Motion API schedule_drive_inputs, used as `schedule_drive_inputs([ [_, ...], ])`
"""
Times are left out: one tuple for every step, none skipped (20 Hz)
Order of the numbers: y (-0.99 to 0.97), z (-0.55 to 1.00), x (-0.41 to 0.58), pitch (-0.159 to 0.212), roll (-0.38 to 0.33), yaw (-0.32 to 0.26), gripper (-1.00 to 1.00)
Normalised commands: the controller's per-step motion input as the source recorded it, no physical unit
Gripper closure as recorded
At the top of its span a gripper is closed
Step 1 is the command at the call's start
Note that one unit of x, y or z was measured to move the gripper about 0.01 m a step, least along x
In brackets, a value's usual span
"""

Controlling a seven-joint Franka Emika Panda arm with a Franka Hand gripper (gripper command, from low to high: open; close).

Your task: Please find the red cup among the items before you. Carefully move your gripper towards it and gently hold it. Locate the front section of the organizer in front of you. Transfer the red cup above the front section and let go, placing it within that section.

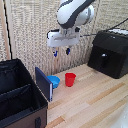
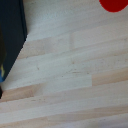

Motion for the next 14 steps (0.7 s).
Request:
schedule_drive_inputs([
  [-0.47, -0.05, 0.077, 0.000, 0.066, 0.000, -1.00],
  [-0.66, 0.00, 0.043, 0.008, 0.114, -0.047, -1.00],
  [-0.66, 0.00, 0.043, 0.008, 0.114, -0.047, -1.00],
  [-0.67, -0.02, 0.026, 0.009, 0.111, -0.064, -1.00],
  [-0.67, -0.04, 0.023, 0.004, 0.110, -0.066, -1.00],
  [-0.67, -0.04, 0.034, 0.012, 0.108, -0.068, -1.00],
  [-0.67, -0.05, 0.029, 0.015, 0.106, -0.070, -1.00],
  [-0.67, -0.05, 0.040, 0.019, 0.105, -0.071, -1.00],
  [-0.65, -0.05, 0.046, 0.016, 0.101, -0.068, -1.00],
  [-0.64, -0.07, 0.031, 0.015, 0.095, -0.059, -1.00],
  [-0.59, -0.11, 0.000, 0.013, 0.077, -0.047, -1.00],
  [-0.55, -0.15, 0.000, 0.026, 0.063, -0.040, -1.00],
  [-0.49, -0.19, 0.000, 0.032, 0.052, -0.029, -1.00],
  [-0.45, -0.21, 0.000, 0.038, 0.047, -0.019, -1.00],
])
